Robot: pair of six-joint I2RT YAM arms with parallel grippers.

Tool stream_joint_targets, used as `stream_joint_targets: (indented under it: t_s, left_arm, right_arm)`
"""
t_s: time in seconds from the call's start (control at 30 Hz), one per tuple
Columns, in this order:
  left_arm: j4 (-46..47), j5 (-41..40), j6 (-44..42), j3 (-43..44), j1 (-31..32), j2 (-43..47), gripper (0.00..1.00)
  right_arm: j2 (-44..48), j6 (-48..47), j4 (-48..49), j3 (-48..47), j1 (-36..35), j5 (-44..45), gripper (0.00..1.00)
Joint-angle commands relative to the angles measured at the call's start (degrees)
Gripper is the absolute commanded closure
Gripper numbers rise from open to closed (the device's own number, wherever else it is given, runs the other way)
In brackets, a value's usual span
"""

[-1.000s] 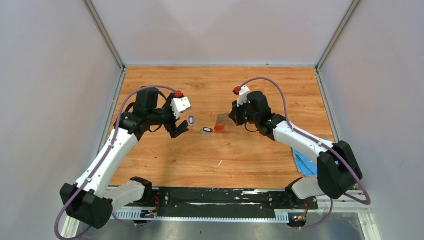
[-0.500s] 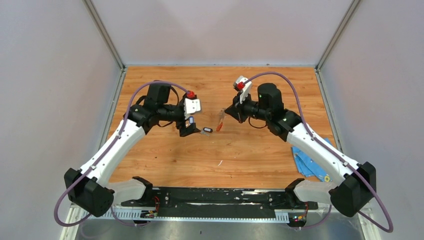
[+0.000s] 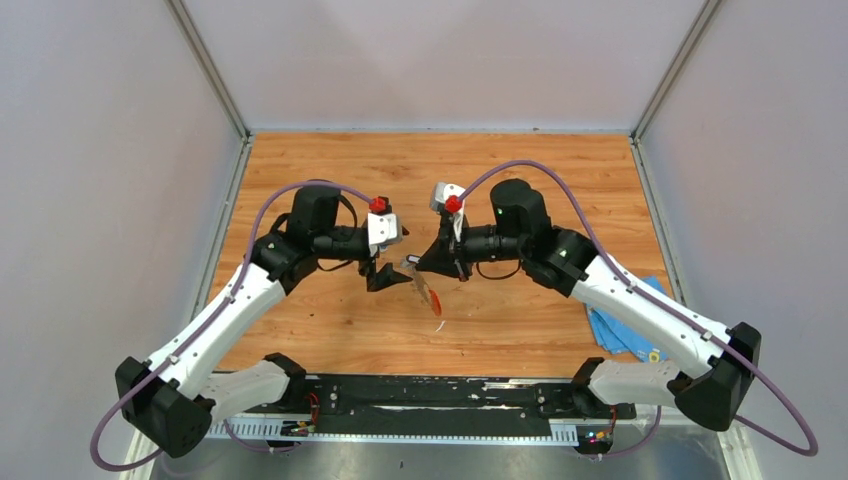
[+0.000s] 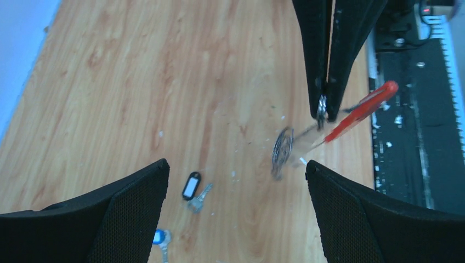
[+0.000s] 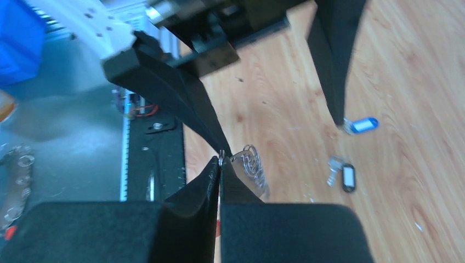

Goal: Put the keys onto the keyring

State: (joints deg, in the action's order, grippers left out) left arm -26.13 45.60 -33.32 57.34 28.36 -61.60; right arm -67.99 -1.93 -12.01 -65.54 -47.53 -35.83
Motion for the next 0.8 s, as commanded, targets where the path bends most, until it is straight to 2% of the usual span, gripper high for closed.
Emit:
stream_joint_targets:
  t_s: [0.0, 0.1, 0.17, 0.27, 0.4, 0.53, 0.57, 0.77]
  left_arm:
    - [1.9, 5.4, 6.7, -1.8, 3.2, 2.6, 0.03]
    - [1.8, 9.3, 9.7, -2.1, 3.7, 4.0, 0.06]
    - [2.0, 10.3, 10.6, -2.1, 3.9, 5.3, 0.12]
    - [2.2, 12.1, 12.6, -1.2, 3.9, 6.3, 0.33]
    - [0.8, 13.9, 12.5, -0.9, 3.9, 8.1, 0.72]
    - [-0.5, 13.5, 12.4, -1.4, 3.9, 9.7, 0.96]
    - [-0.9, 13.6, 12.4, -1.3, 3.9, 10.0, 1.00]
    - [-1.4, 14.8, 15.0, -1.6, 3.9, 12.4, 1.00]
  right_arm:
    - [1.1, 0.9, -1.1, -3.9, -4.0, -5.8, 1.00]
    - [1.2, 1.3, -1.6, -4.9, -5.0, -6.8, 1.00]
    - [1.3, 1.6, -1.4, -5.4, -5.3, -7.5, 1.00]
    - [1.2, 1.6, -0.9, -5.6, -5.7, -7.9, 1.00]
    - [0.9, 3.4, -0.1, -5.8, -6.0, -8.1, 1.00]
    - [0.4, 3.5, -0.5, -6.4, -6.0, -7.4, 1.00]
    - [0.3, 3.5, -0.8, -6.5, -6.0, -7.1, 1.00]
    - [-0.1, 2.9, -2.1, -7.1, -6.0, -5.0, 1.00]
